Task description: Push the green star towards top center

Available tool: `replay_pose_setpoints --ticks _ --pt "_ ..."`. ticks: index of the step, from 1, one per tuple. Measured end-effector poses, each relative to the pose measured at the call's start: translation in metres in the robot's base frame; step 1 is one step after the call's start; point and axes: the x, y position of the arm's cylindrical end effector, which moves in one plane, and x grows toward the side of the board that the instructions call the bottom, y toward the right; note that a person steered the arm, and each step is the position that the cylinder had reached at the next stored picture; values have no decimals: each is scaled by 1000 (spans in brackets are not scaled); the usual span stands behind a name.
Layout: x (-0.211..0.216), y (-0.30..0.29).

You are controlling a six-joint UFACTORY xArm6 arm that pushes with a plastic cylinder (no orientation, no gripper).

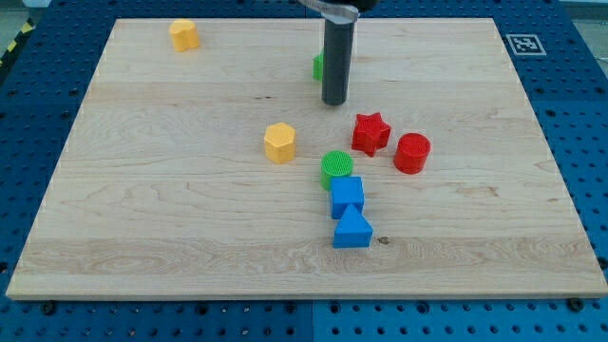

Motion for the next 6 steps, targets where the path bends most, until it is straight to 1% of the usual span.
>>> replay_pose_setpoints --ticks 1,2,4,5,6 --pt "-32 -9" --pt "-42 -9" --pt "-44 44" --pt "-61 14" --pt "-58 8"
